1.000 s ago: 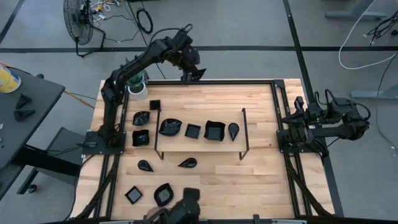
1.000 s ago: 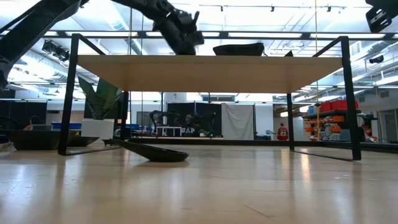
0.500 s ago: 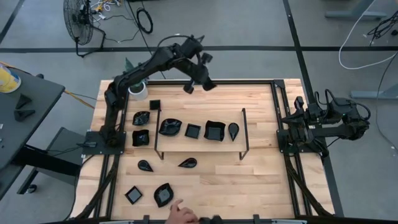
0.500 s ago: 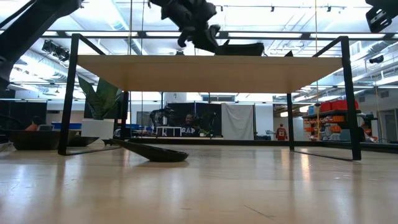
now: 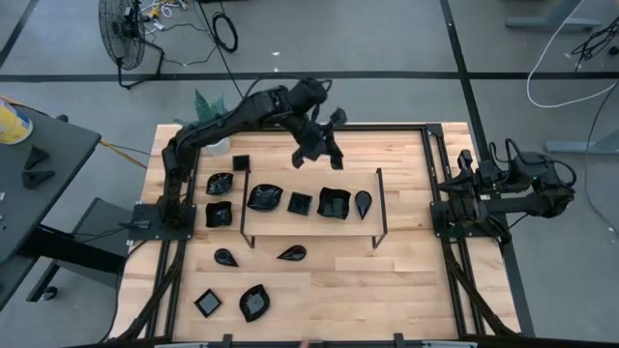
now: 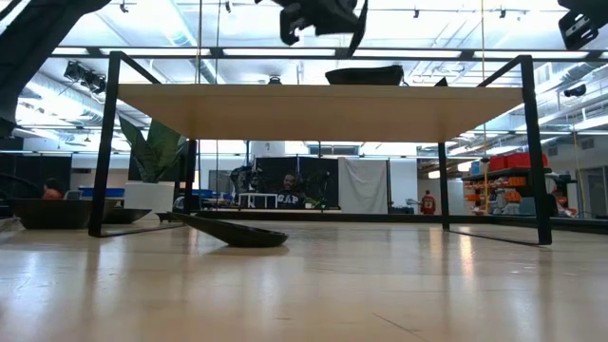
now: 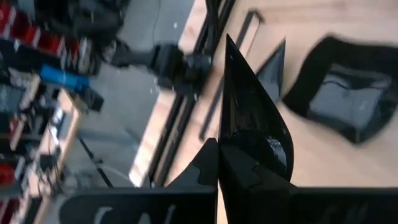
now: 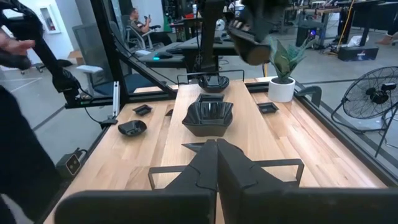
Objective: Pick & Place Mini shaped plates
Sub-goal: Stack the drop shaped plate on top of the drop shaped plate on the shelf
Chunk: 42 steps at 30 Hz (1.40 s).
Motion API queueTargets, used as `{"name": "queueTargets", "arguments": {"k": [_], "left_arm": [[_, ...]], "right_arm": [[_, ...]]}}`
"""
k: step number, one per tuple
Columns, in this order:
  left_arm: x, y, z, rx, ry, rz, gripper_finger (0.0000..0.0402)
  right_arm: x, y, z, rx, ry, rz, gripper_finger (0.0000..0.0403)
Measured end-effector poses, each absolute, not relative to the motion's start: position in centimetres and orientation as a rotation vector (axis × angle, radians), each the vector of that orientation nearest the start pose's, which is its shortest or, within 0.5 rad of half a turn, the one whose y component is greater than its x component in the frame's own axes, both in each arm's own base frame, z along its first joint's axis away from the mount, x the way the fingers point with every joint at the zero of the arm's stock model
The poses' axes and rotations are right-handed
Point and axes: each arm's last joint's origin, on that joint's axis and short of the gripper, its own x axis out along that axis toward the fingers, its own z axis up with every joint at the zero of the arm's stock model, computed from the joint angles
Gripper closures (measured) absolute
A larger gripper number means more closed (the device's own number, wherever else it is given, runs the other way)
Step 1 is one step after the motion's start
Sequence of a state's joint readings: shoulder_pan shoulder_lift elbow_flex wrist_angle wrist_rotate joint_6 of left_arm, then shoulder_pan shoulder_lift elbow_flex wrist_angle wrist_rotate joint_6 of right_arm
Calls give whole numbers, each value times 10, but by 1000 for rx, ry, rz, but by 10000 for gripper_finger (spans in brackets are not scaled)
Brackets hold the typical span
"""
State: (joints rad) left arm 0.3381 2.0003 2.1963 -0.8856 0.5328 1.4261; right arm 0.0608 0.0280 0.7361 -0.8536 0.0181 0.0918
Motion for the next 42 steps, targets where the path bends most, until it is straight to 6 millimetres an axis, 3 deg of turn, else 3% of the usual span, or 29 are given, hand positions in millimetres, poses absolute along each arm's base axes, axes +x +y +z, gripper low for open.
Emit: {"name": "queueTargets", "arguments": {"k": [12,23,34,42], "left_arm": [[439,81,400,1268,121,-579,399],[463,73,367,1291,130,-648,399],[478,49,346,1269,113,-742,399],[489,50,331,1329,139,-715,399]], "right_arm": [[-1,-1,302,86,147,36,398],[-1,-1,302,86,147,36,398],[-1,-1,302,86,147,36,398],[-1,-1,302,86,147,36,398]]}}
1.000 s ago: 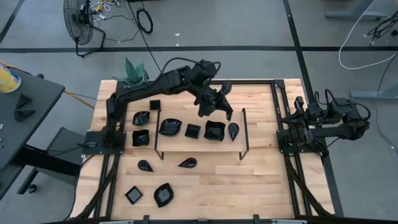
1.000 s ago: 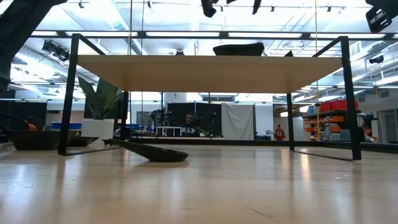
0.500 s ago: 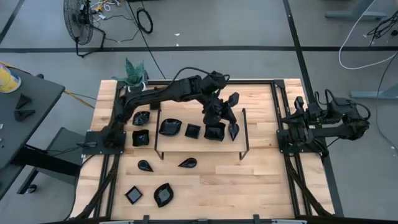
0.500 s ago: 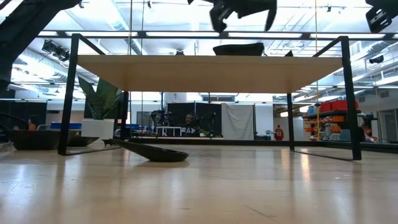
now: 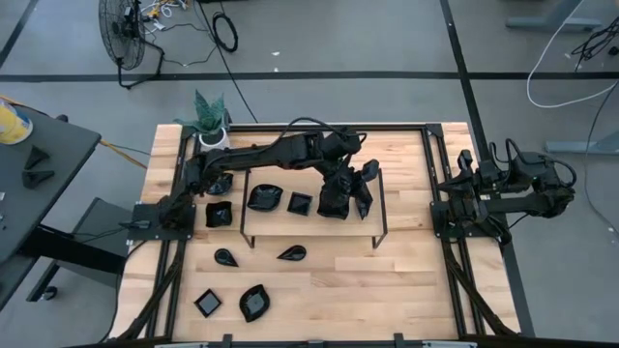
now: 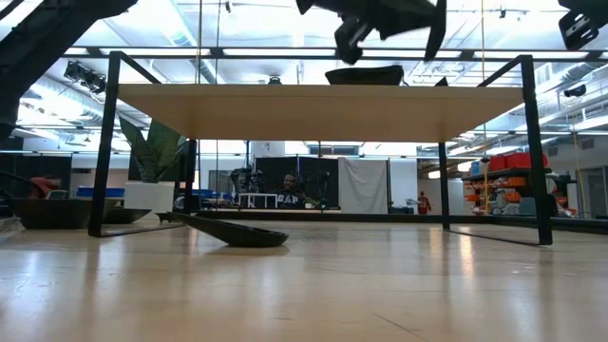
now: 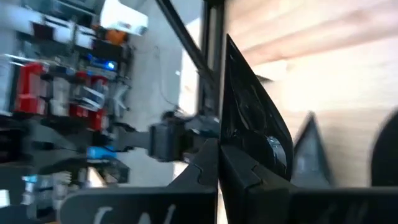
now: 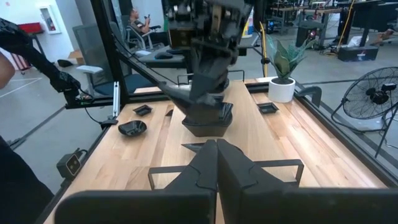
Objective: Pick & Place Mini shaped plates
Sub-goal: Stack the drop shaped plate on top of the drop shaped plate on the shelf
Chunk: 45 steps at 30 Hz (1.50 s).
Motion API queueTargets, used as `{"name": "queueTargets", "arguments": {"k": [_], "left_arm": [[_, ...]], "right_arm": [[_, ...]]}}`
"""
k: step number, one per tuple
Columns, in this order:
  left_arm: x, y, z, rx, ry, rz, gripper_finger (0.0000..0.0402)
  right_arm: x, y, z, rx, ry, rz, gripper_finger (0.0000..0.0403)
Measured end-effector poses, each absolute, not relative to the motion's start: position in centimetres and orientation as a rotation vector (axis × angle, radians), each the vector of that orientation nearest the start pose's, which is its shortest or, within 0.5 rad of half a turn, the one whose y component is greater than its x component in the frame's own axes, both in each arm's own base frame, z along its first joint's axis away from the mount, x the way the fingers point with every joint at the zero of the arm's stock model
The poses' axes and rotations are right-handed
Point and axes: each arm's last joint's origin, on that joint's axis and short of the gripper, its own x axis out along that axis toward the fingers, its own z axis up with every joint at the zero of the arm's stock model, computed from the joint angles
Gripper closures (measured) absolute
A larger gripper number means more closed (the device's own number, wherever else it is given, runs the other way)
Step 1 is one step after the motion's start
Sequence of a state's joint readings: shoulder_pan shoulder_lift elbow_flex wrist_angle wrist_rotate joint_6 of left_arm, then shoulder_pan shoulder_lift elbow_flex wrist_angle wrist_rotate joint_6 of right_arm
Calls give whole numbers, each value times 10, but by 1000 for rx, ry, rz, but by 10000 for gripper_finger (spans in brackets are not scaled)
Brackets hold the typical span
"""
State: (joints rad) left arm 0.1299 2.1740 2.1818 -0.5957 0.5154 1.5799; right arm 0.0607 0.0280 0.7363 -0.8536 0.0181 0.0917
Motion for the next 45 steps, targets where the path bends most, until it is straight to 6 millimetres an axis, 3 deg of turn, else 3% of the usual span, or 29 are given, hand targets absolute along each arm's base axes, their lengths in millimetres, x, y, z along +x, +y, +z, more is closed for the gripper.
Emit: {"name": "queueTargets", "arguments": {"k": [6,30,45], "left_arm": [[494,52,319,1326,185,-720,399],[494,55,320,1366,263,-650,382],[493,53,319,1326,260,-674,394]], "right_arm": [[-1,-1,302,86,147,36,398],[-1,-1,302,86,147,36,398],[-1,-1,302,86,147,36,398]]}}
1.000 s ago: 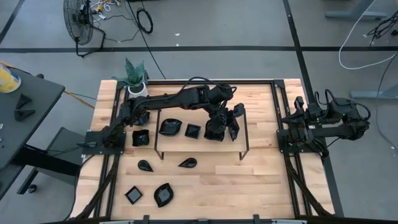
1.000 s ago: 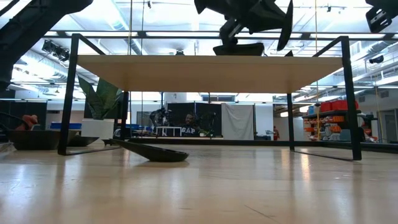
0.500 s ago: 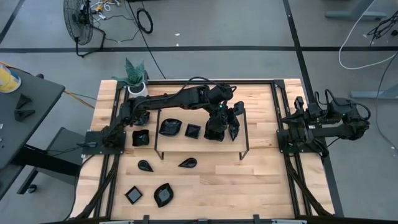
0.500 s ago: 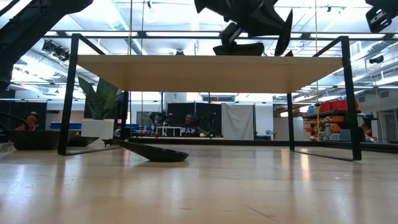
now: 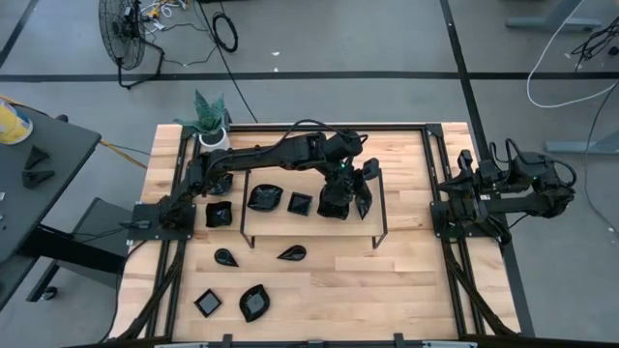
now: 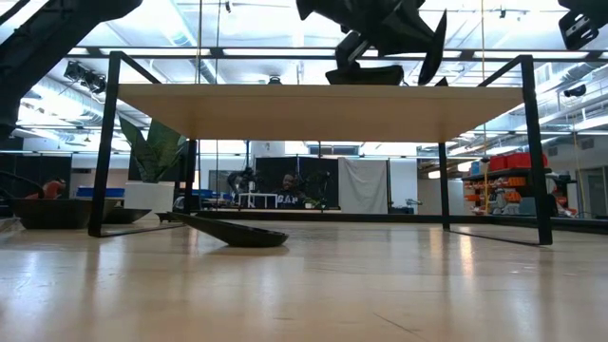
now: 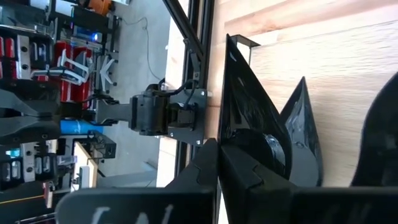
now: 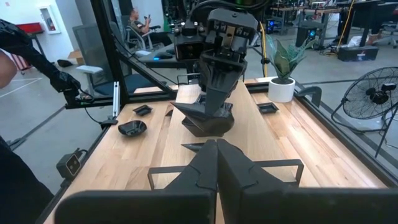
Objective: Pick & Place Mini shaped plates
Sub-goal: Stack the drop shaped plate on top of the drop shaped plate on the shelf
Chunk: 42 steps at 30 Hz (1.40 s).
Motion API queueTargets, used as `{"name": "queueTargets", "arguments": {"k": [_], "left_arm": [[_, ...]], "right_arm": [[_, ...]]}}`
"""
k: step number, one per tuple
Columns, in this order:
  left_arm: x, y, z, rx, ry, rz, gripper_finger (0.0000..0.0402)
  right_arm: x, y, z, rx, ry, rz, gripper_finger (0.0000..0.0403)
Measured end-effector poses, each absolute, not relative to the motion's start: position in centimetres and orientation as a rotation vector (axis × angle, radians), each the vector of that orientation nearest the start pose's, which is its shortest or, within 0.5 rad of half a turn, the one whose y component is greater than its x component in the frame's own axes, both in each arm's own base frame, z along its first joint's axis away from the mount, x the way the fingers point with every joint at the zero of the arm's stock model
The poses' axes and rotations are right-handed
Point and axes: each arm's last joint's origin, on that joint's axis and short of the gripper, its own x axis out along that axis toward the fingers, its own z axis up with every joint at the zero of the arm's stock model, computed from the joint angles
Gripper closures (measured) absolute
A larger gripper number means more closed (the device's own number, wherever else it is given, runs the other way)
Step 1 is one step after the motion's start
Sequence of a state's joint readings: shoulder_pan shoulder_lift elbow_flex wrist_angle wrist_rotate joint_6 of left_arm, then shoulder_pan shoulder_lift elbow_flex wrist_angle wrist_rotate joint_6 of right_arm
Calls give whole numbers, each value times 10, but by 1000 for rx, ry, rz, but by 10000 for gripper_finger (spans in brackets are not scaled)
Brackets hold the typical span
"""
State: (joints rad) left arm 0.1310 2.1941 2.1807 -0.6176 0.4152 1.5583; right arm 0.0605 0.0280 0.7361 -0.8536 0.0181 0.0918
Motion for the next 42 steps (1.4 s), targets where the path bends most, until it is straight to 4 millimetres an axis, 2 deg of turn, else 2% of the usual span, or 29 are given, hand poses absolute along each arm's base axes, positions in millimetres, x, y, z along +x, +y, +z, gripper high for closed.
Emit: {"name": "queueTargets", "arguments": {"k": [24,34,42], "left_arm": [[490,53,315,1298,305,-714,394],[490,53,315,1298,305,-714,360],[490,53,315,1299,305,-714,356]], "right_arm": [[-1,-1,302,86,147,36,398],[-1,-1,302,86,147,36,398],[-1,-1,302,86,147,36,398]]}}
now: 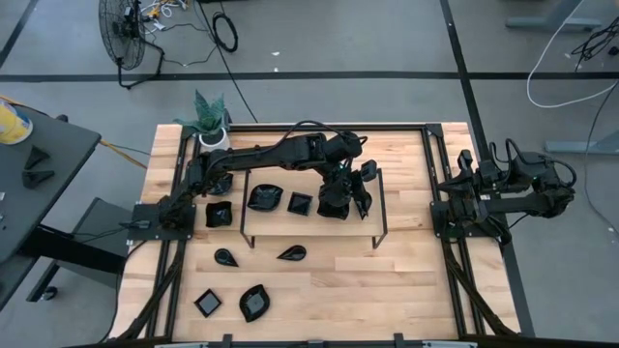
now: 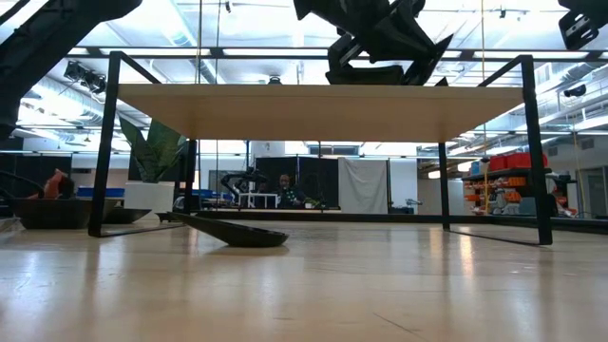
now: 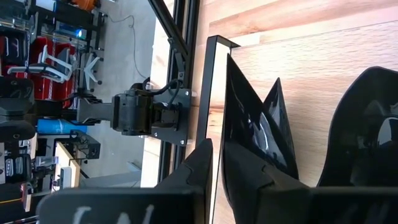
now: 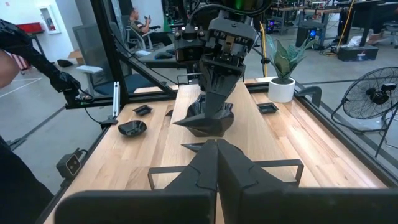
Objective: Pick & Place Mini shaped plates
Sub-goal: Stack the drop shaped plate on top of the drop shaped plate on the shelf
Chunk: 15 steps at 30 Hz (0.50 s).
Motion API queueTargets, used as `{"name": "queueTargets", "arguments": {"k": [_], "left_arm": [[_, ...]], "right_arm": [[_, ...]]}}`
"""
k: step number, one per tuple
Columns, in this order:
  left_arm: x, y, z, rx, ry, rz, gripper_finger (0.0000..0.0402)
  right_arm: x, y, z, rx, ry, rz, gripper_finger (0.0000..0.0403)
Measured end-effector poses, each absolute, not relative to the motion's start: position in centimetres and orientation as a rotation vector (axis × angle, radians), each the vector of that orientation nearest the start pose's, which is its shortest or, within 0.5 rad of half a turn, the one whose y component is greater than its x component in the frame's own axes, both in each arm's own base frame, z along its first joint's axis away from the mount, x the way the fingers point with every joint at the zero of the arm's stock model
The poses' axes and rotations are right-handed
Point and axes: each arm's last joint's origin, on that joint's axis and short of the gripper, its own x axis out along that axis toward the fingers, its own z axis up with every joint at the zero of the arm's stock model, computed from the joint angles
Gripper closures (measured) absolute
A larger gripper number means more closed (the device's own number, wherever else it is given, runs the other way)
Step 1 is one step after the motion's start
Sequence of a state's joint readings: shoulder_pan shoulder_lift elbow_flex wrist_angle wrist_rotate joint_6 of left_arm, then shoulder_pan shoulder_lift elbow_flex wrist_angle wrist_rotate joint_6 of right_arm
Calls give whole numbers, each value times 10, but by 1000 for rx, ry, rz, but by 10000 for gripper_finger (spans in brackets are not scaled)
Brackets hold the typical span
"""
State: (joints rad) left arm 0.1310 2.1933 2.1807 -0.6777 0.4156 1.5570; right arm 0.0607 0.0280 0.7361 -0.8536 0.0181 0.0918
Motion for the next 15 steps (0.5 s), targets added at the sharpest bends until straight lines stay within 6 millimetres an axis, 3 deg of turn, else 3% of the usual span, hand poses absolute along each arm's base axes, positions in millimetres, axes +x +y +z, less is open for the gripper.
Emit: {"name": "queueTargets", "arguments": {"k": [15], "left_arm": [[490,49,315,1317,279,-732,356]], "right_arm": [[-1,-1,302,86,147,36,398]]}}
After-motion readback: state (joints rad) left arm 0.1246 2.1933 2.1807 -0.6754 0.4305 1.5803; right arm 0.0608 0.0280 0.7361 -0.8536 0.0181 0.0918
